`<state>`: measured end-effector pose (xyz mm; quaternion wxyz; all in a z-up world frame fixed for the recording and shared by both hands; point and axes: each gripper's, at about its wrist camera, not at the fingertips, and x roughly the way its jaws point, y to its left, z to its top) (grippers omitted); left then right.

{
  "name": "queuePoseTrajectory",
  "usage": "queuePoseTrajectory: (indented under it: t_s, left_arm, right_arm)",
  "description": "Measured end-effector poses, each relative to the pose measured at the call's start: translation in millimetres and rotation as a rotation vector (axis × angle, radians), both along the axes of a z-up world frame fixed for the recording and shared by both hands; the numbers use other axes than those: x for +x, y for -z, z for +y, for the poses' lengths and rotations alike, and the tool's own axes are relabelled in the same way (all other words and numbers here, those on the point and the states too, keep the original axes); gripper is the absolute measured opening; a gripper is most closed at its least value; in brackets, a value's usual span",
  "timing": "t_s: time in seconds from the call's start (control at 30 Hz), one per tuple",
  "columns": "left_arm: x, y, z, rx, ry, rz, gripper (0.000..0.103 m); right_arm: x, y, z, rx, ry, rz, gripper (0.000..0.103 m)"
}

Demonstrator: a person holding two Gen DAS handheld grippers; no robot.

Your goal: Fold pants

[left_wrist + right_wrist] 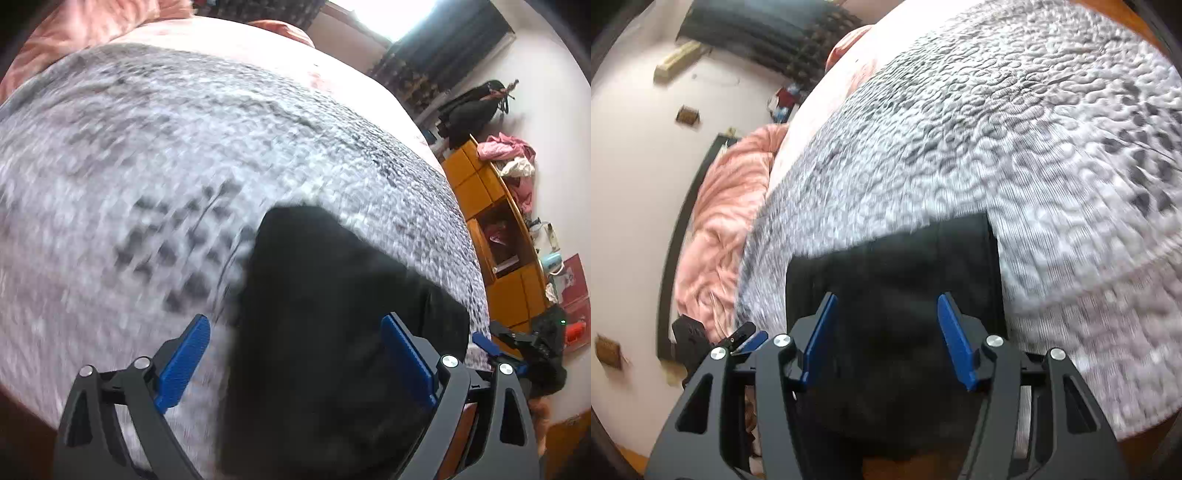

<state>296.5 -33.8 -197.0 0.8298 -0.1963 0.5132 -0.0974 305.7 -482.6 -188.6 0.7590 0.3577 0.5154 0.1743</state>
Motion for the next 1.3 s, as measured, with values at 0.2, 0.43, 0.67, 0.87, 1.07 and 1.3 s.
queuePoseTrajectory:
  t_s: [0.2,0.43,0.67,0.87,1.07,1.3]
  left_arm:
    - [74,48,-23,0.13,0.04,0.186,0.097]
    - [46,36,17,-0.107,0.039,0.109,0.096]
    - [12,83,49,-0.397,0.093,0.197,0.097]
    - [15,111,43,-0.557,0.125,0.246,0.097]
    - [24,134,28,-0.648,0.151,0.294,0.098]
    - [15,127,20,-0.572,0.164,0.289,0.062]
  right_arm:
    - [42,65,-7,0.016,0.068,0.155,0.032]
    - [-3,42,-49,0.042,0.069,0.071,0.088]
    - [-49,87,-55,0.189,0.0,0.214,0.094]
    - [-45,100,-18,0.292,-0.068,0.218,0.098]
    - [-39,105,-8,0.28,-0.07,0.218,0.097]
    - [-36,102,8,0.234,-0.092,0.178,0.079]
